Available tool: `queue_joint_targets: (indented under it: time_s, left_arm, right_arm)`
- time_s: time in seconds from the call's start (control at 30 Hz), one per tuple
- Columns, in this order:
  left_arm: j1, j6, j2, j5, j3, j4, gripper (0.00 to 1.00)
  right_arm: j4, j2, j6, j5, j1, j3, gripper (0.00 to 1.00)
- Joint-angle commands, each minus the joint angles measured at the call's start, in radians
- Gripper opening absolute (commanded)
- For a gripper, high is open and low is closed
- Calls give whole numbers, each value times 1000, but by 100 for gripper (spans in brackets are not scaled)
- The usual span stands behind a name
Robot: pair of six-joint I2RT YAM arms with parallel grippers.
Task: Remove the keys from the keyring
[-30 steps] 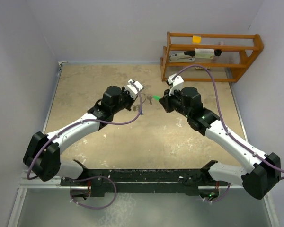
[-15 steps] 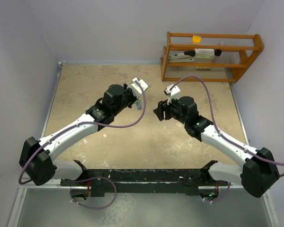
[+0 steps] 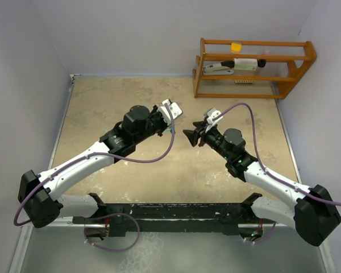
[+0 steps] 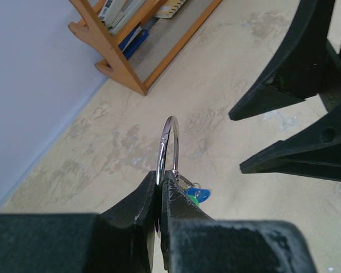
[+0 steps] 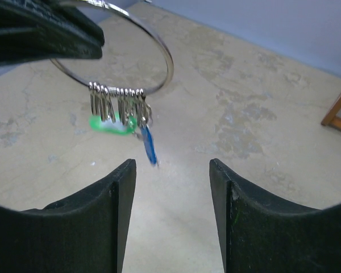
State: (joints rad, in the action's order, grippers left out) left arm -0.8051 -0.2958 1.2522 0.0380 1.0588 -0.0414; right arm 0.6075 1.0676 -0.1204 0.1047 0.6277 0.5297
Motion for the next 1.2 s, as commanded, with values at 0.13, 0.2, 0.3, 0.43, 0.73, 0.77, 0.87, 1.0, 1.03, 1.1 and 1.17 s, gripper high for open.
queue_joint_targets:
  time_s: [0.13,0.2,0.3,0.43,0.73,0.77,0.87,1.0,1.03,1.1,1.17]
  left_arm:
    - [-38,41,-51,-54,59,35,0]
    - [-46,45,-52,-46,59,34,0]
    - [-63,47,-51,-40,57,34,0]
    - [-82,45,-49,-32,59,34,0]
    - [-110,31,-60,-9,69,28,0]
    - [-113,31,-62,-5,67,29,0]
    - [-117,26,-69,16,68,32,0]
    - [-122,18,-79,51,64,46,0]
    - [-124,16,-82,58,63,50,0]
    - [-125,9,-85,70,64,52,0]
    - [-125,4,-85,85,65,50,0]
  right_arm:
    - [178,27,5,43,6,9,57]
    - [191,30,-3,47,7,6,56]
    - [194,38,-9,45,10,10,55]
    - [185,50,-2,32,12,17,54]
    - [178,65,5,29,13,13,53]
    - [177,65,5,29,13,13,53]
    - [168,63,5,32,13,11,52]
    - [159,54,5,36,14,3,52]
    - [156,50,4,36,14,2,52]
    - [152,45,4,31,15,-5,51]
    - [146,43,5,30,15,-6,51]
